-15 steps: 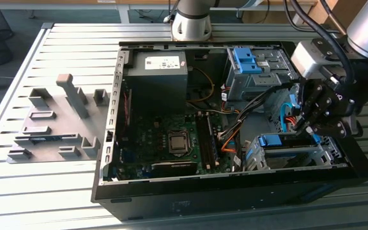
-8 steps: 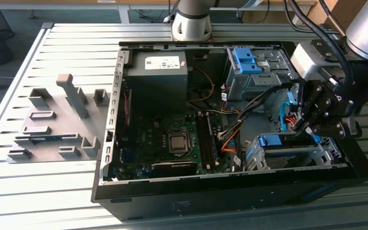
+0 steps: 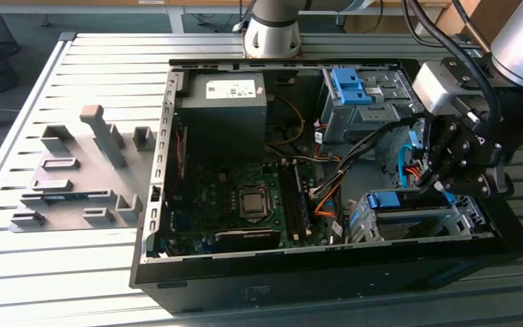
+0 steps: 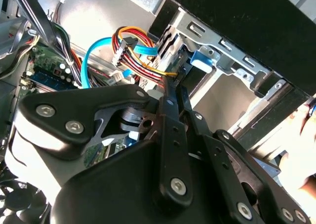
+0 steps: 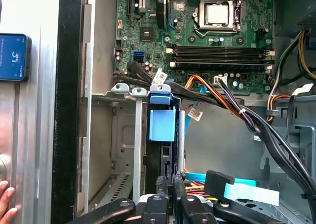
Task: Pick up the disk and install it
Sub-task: 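Insert the first disk wire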
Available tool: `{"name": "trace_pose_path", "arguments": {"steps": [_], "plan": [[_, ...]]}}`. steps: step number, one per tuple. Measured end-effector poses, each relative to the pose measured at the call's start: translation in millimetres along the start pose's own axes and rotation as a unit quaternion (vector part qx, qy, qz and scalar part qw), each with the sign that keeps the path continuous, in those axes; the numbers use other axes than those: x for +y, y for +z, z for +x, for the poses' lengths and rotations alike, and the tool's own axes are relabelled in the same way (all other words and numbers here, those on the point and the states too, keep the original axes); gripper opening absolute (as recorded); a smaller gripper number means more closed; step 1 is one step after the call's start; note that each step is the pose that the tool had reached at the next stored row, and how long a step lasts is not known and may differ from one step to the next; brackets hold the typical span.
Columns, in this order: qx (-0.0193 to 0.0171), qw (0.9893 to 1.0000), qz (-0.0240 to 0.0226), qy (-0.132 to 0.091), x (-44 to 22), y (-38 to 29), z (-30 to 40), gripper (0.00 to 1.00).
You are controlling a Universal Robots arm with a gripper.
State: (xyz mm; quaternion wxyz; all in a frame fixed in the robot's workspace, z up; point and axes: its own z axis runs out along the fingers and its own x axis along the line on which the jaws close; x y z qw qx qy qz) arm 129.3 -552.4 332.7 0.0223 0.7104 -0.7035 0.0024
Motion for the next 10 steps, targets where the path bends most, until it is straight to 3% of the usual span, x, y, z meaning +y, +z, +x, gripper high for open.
{"name": "trace_pose_path", "arguments": {"steps": [10], "plan": [[0.0,1.0,0.0,0.0,-0.1,4.3,0.0,0.16]]}}
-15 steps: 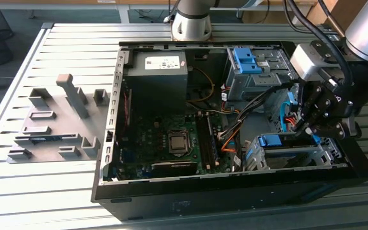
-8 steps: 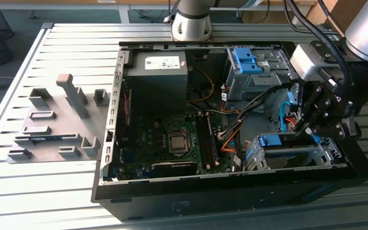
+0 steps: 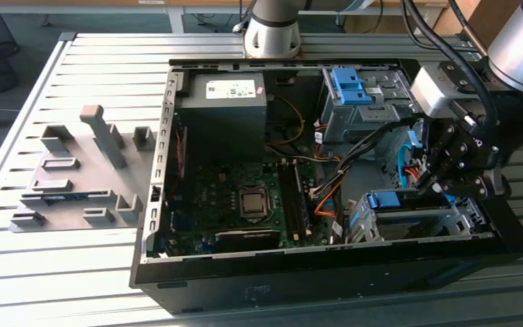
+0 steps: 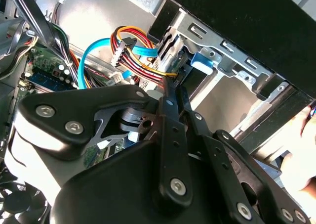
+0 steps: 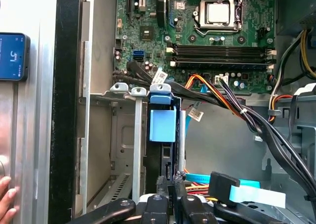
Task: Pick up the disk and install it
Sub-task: 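Insert the first disk wire, then insert the second disk wire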
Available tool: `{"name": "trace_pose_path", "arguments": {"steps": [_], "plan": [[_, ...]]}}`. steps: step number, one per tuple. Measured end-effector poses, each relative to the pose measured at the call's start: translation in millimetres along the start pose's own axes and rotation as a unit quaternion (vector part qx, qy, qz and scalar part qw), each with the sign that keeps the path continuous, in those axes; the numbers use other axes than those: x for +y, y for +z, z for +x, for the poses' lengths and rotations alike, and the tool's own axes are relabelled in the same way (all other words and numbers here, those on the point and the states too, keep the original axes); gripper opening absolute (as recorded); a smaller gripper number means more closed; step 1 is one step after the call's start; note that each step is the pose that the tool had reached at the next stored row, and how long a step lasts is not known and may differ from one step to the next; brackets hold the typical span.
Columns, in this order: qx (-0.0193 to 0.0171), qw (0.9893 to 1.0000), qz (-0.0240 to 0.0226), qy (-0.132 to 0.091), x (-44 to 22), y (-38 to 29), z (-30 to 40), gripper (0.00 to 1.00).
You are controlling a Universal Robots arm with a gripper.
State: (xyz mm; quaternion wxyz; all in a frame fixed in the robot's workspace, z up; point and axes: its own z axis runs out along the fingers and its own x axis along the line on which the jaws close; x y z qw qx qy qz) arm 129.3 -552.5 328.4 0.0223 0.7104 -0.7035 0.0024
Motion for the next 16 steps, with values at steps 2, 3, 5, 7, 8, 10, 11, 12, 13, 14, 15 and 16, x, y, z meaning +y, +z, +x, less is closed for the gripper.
{"name": "trace_pose_path", "arguments": {"steps": [2,3,5,7,8,10,11,12,13,14,15,16], "plan": [[-0.0001,1.0,0.0,0.0,0.0,0.1,0.0,0.16],[-0.0001,1.0,0.0,0.0,0.0,0.0,0.0,0.17],[-0.0014,1.0,0.0,0.0,0.1,-1.5,0.0,0.24],[-0.0024,1.0,0.0,0.0,0.5,-17.0,0.6,0.24],[-0.0076,1.0,0.0001,0.0,0.5,-17.2,0.6,0.11],[-0.0102,0.9999,0.0001,0.0,0.5,-17.2,0.6,0.11],[-0.0102,0.9999,0.0001,0.0,0.5,-17.2,0.6,0.11],[-0.0102,0.9999,0.0001,0.0,0.5,-17.2,0.6,0.11],[-0.0102,0.9999,0.0001,0.0,0.5,-17.2,0.6,0.11],[-0.0105,0.9999,0.0001,0.0,0.5,-17.2,0.6,0.11],[-0.0108,0.9999,0.0001,0.0,0.5,-17.2,0.6,0.11],[-0.0108,0.9999,0.0001,0.0,0.5,-17.2,0.6,0.11]]}}
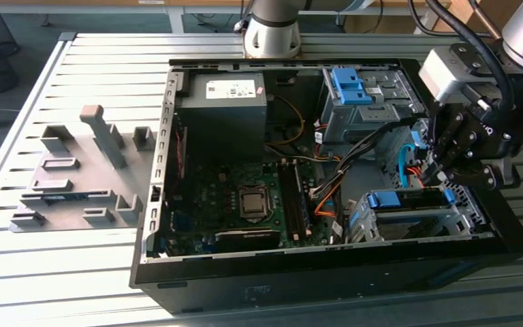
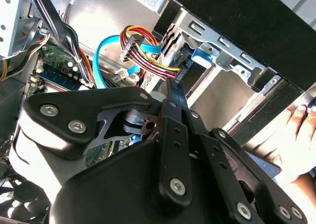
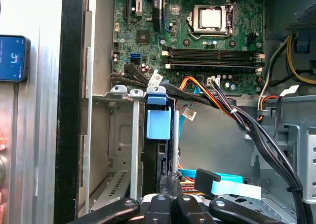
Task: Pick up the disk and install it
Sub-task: 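Insert the second disk wire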
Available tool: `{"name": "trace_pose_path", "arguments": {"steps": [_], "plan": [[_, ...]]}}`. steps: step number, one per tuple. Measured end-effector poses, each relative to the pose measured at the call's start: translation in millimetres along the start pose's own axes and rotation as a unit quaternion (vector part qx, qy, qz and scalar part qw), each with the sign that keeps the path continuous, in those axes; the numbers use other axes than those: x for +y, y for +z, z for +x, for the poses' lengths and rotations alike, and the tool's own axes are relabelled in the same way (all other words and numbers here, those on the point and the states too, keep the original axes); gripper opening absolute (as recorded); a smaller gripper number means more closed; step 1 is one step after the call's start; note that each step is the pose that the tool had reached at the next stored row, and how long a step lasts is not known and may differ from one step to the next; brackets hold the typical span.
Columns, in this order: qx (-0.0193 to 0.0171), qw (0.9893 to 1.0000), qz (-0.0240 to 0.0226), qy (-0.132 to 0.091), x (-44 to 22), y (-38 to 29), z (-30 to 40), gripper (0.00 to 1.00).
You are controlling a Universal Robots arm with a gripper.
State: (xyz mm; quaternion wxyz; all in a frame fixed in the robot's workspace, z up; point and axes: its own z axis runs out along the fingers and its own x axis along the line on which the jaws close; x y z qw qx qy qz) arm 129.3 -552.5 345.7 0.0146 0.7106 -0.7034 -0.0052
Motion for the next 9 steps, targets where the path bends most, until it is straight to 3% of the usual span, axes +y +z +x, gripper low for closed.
{"name": "trace_pose_path", "arguments": {"steps": [9], "plan": [[-0.0005,1.0,0.0,0.0,0.6,-0.2,0.1,0.11]]}}
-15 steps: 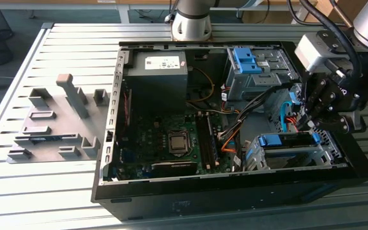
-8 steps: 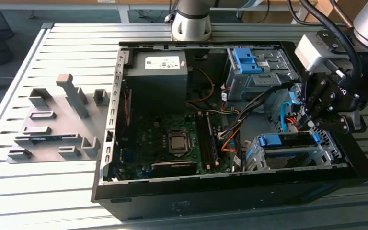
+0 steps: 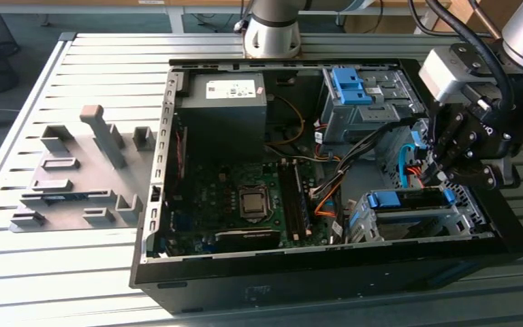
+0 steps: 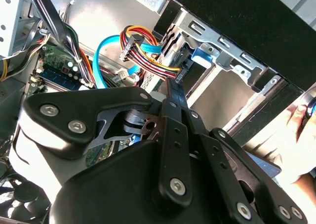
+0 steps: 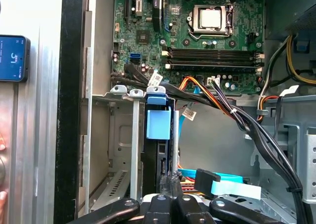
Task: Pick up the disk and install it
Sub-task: 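Insert the second disk wire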
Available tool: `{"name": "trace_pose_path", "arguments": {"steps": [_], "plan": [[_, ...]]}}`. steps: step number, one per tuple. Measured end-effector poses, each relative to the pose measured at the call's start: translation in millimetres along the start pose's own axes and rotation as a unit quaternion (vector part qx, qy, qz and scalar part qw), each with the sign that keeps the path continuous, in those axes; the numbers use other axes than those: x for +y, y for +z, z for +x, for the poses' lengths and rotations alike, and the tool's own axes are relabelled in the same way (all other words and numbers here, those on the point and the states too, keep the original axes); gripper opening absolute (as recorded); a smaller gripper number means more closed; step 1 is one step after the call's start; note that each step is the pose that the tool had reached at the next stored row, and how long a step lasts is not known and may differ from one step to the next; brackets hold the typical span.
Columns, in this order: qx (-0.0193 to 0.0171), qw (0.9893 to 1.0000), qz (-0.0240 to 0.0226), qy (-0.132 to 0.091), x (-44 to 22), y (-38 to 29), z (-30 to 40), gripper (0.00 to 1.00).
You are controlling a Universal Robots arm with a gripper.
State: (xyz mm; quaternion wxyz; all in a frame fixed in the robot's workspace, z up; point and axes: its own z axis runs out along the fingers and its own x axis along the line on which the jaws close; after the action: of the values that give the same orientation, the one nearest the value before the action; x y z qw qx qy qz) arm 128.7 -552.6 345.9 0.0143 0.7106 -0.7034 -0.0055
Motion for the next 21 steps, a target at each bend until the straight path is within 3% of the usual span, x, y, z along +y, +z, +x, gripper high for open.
{"name": "trace_pose_path", "arguments": {"steps": [8,17,21], "plan": [[-0.001,1.0,0.0,0.0,3.6,-14.0,0.1,0.11],[-0.0013,1.0,0.0,0.0,16.7,-16.9,0.0,0.11],[-0.0014,1.0,0.0001,0.0,18.9,-26.8,0.1,0.11]]}}
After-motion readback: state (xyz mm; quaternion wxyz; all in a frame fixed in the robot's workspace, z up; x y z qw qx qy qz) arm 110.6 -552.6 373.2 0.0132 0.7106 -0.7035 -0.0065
